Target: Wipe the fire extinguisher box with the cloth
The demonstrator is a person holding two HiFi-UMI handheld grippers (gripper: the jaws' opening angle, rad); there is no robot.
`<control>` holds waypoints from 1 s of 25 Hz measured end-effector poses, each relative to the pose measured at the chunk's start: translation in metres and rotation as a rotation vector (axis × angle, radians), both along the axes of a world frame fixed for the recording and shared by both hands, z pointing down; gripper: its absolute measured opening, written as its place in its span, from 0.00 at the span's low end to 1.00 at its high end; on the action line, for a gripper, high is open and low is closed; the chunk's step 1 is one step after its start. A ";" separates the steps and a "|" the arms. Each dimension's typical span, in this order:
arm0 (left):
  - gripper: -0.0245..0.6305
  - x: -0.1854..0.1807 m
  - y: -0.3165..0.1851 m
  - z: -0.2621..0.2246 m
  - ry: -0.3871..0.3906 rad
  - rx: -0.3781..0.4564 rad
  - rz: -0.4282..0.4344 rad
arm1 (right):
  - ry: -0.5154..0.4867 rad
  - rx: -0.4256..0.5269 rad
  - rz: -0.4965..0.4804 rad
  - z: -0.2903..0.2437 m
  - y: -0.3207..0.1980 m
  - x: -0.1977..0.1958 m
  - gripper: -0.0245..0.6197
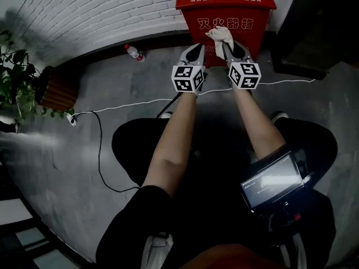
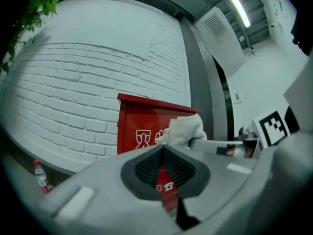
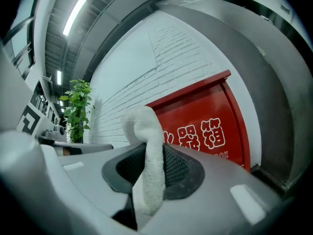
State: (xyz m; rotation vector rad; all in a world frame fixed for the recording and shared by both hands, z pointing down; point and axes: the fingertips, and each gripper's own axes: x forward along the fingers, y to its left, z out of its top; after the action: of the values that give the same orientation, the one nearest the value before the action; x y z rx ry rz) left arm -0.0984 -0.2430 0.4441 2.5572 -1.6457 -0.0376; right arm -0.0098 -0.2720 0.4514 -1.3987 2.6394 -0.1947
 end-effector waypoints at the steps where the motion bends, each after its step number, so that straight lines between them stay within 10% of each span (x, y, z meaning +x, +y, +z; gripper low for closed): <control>1: 0.04 -0.001 0.002 -0.001 0.000 0.000 -0.001 | 0.002 0.000 -0.003 -0.001 0.002 -0.002 0.18; 25: 0.04 -0.031 -0.012 0.061 0.011 -0.101 -0.040 | 0.064 -0.078 -0.114 0.058 -0.003 -0.061 0.18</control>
State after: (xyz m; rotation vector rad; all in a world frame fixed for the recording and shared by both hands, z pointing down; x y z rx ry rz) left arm -0.1291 -0.2554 0.5051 2.4455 -1.6504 0.0277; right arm -0.0709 -0.2750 0.5093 -1.2992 2.7952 -0.2735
